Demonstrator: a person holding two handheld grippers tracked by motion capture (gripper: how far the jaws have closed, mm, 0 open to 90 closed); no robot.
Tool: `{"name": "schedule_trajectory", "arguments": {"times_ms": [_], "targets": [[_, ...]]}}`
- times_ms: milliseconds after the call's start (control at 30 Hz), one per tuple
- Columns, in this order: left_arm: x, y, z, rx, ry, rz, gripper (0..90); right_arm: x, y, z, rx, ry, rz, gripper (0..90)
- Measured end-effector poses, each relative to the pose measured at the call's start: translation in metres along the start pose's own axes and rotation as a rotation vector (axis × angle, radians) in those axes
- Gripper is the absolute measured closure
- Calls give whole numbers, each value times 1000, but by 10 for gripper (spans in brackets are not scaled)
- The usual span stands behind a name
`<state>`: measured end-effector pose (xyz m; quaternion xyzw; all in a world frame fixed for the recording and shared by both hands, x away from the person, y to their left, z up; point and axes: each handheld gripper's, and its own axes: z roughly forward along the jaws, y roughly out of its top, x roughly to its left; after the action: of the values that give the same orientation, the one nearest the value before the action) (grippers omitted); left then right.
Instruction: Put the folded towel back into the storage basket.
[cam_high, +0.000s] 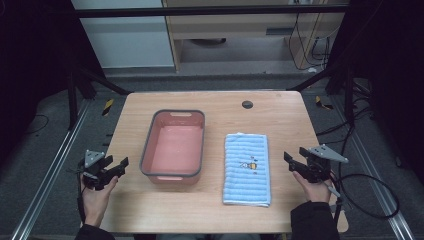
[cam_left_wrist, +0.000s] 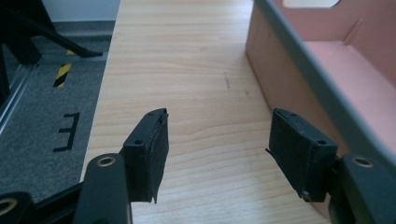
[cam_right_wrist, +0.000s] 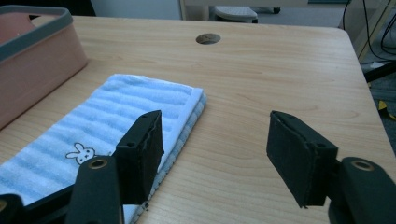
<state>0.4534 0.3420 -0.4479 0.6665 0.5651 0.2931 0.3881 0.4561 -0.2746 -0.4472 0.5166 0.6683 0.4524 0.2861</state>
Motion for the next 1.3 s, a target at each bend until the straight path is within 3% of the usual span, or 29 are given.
{"name": "schedule_trajectory", "arguments": {"times_ms": [167, 333, 600, 1300], "targets": [[-9, 9, -10, -24, -42, 13, 331, 1, 5, -5, -6, 19, -19, 384], [-19, 15, -18, -50, -46, 45, 337, 3, 8, -7, -9, 43, -26, 394], [-33, 23, -29, -81, -68, 57, 357, 8, 16, -10, -14, 91, -22, 396], [-83, 35, -39, -111, -183, 111, 327, 11, 33, -8, -25, 110, -40, 346]]}}
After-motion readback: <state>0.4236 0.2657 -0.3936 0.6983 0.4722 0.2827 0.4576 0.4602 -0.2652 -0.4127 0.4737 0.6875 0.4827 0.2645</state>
